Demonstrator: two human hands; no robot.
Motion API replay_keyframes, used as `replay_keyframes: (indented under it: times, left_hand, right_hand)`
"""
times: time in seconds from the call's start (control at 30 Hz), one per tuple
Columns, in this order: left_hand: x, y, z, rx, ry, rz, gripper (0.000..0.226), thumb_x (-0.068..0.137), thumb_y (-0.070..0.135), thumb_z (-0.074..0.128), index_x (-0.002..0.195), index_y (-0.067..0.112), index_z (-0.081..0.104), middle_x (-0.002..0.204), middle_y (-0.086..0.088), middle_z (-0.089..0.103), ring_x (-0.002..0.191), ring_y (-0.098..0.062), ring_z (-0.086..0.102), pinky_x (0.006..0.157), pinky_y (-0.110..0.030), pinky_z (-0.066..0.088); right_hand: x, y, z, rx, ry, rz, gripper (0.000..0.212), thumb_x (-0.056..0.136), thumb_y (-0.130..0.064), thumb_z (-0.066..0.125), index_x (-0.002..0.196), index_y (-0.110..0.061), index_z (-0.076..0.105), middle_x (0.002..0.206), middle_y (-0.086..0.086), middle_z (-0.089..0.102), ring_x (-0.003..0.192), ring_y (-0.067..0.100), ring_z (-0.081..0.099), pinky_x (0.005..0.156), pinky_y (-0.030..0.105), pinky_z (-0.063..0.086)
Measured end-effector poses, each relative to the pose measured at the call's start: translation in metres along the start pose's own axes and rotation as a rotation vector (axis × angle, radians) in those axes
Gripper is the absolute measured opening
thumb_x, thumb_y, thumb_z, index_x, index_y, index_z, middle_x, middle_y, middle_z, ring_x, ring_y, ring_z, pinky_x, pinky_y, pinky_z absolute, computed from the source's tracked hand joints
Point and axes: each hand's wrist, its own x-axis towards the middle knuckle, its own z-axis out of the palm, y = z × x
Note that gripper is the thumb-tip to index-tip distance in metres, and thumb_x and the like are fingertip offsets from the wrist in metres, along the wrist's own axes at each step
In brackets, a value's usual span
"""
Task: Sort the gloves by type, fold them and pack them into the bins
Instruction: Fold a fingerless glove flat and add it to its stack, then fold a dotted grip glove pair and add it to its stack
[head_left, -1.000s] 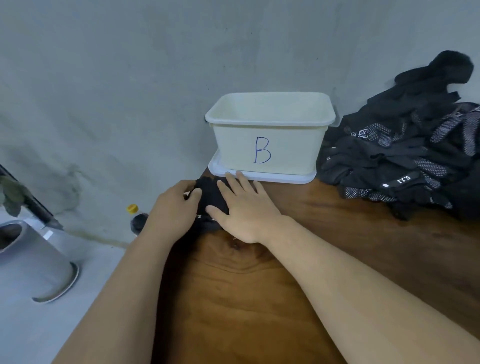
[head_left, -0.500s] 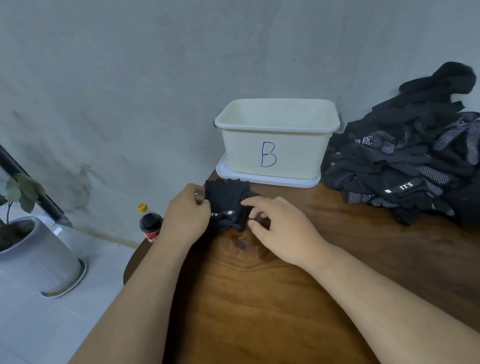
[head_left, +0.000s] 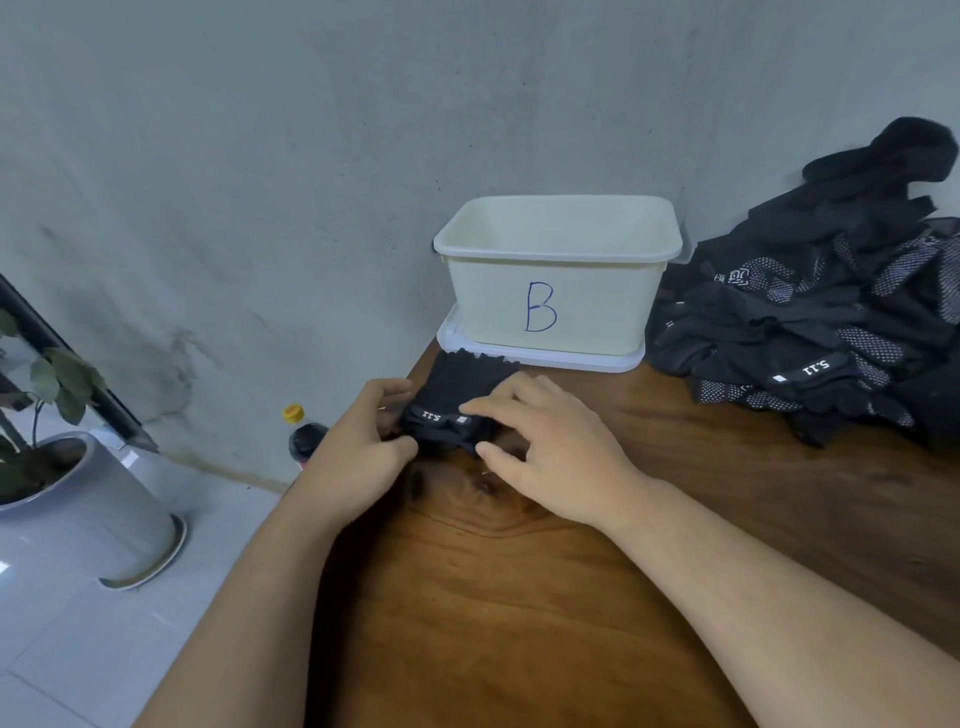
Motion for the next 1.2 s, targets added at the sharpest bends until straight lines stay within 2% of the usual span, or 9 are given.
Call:
replay_keyframes:
  times: [0.17,0.27,0.4,0.57,0.67,0.77,0.93,1.07,1.2]
  left_hand:
    - [-0.001,0.0,0.009,0.101,0.111,0.13,0.05,0.095,0.009,0.074,0.136,0.033,0.057,0.13,0.022,0.064,0.11,0.016,0.058,0.084,0.005,0.037]
    - [0.0,-0.001,0.011,0.13,0.151,0.137,0.044,0.094,0.012,0.075,0.127,0.037,0.06,0.118,0.02,0.067,0.106,0.015,0.059,0.08,0.005,0.037]
    - [-0.002,-0.001,0.011,0.154,0.172,0.125,0.038,0.095,0.013,0.074,0.12,0.038,0.062,0.107,0.017,0.071,0.102,0.009,0.063,0.076,-0.002,0.039]
    - [-0.004,0.001,0.011,0.182,0.162,0.135,0.043,0.094,0.007,0.067,0.127,0.034,0.065,0.118,0.015,0.071,0.108,0.003,0.064,0.078,0.004,0.037]
    - [-0.006,0.006,0.013,0.158,0.187,0.142,0.05,0.093,0.001,0.056,0.133,0.029,0.064,0.129,0.015,0.062,0.117,-0.001,0.058,0.084,-0.003,0.037]
    - [-0.006,0.011,0.018,0.207,0.251,0.251,0.038,0.096,0.006,0.055,0.122,0.032,0.065,0.125,0.017,0.06,0.117,-0.005,0.053,0.089,-0.011,0.037]
    - [-0.013,0.02,0.037,0.352,0.263,0.449,0.027,0.098,0.012,0.057,0.114,0.032,0.066,0.122,0.016,0.06,0.115,-0.008,0.049,0.099,-0.033,0.045]
    - [-0.031,0.038,0.068,0.419,0.17,0.55,0.024,0.098,0.014,0.059,0.115,0.03,0.066,0.123,0.016,0.061,0.121,-0.01,0.05,0.102,-0.034,0.042]
    - [-0.045,0.053,0.108,0.453,0.034,0.651,0.021,0.098,0.016,0.06,0.113,0.03,0.065,0.121,0.018,0.062,0.118,-0.008,0.05,0.102,-0.036,0.044]
  right_hand:
    - [0.009,-0.002,0.013,-0.082,-0.021,-0.042,0.031,0.108,-0.037,0.055,0.135,-0.037,0.07,0.132,-0.02,0.06,0.116,0.014,0.052,0.096,0.038,0.05]
    - [0.013,-0.003,0.013,-0.068,-0.015,-0.006,0.028,0.11,-0.035,0.052,0.13,-0.038,0.072,0.128,-0.02,0.065,0.112,0.015,0.057,0.089,0.038,0.052]
    - [0.012,-0.001,0.009,0.037,0.059,0.051,0.027,0.11,-0.034,0.053,0.128,-0.039,0.073,0.13,-0.021,0.069,0.117,0.009,0.063,0.093,0.037,0.054]
    - [0.006,-0.002,0.009,-0.023,-0.062,0.024,0.031,0.108,-0.035,0.054,0.134,-0.041,0.071,0.14,-0.022,0.065,0.128,0.01,0.054,0.103,0.039,0.048]
    - [0.0,-0.002,0.002,-0.007,0.026,0.028,0.034,0.108,-0.027,0.053,0.133,-0.039,0.072,0.141,-0.022,0.063,0.126,0.01,0.054,0.101,0.035,0.048]
    - [-0.02,0.008,-0.009,0.068,0.148,0.084,0.037,0.104,-0.014,0.056,0.128,-0.034,0.075,0.131,-0.022,0.065,0.116,0.01,0.057,0.095,0.032,0.053]
    - [-0.061,0.032,-0.036,0.078,0.159,0.194,0.035,0.104,-0.015,0.056,0.125,-0.036,0.074,0.127,-0.028,0.062,0.115,0.005,0.054,0.096,0.033,0.053]
    - [-0.101,0.046,-0.066,0.03,0.157,0.23,0.031,0.105,-0.019,0.057,0.124,-0.038,0.073,0.127,-0.03,0.062,0.117,0.001,0.052,0.091,0.026,0.051]
    - [-0.144,0.066,-0.096,-0.023,0.178,0.286,0.029,0.104,-0.02,0.06,0.122,-0.037,0.074,0.125,-0.03,0.062,0.116,0.001,0.052,0.08,0.009,0.039]
